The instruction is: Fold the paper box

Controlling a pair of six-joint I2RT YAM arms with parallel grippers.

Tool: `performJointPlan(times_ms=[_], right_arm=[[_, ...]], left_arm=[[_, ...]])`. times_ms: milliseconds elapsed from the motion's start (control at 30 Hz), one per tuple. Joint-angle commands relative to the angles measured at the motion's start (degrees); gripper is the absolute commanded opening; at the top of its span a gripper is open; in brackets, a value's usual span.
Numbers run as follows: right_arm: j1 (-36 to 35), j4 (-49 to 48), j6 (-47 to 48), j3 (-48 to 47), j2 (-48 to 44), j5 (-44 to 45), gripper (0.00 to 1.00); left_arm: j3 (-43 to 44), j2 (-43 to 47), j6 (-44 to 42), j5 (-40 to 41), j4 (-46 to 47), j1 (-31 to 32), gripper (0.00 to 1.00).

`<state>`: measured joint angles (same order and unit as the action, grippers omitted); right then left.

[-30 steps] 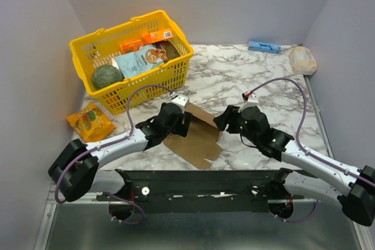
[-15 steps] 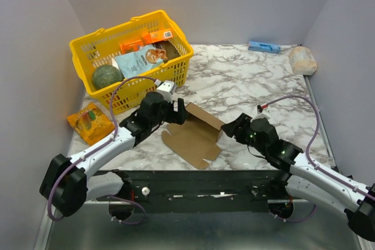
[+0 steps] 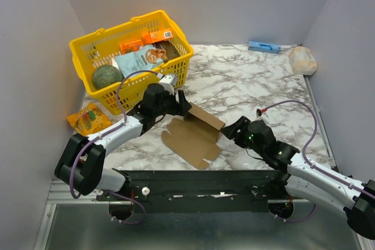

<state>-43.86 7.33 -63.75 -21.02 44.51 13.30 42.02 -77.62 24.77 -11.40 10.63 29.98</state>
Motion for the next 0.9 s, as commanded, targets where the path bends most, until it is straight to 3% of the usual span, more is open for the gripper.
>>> performJointPlan(times_ms=[0, 467, 867], right_arm=[[0.09, -2.23, -1.29, 0.27, -0.04, 0.24, 0.64], [0.18, -3.64, 0.02, -0.78, 2.33, 2.78, 0.62], [0.17, -5.22, -0.41, 0.54, 3.13, 2.96, 0.61]], left_arm=[[1.75, -1.82, 0.27, -3.01, 3.08, -0.53, 0.76], [1.57, -5.17, -0.25, -3.02, 3.78, -0.71, 0.73], [0.78, -6.40, -0.69, -3.37, 4.31, -0.80, 0.63]])
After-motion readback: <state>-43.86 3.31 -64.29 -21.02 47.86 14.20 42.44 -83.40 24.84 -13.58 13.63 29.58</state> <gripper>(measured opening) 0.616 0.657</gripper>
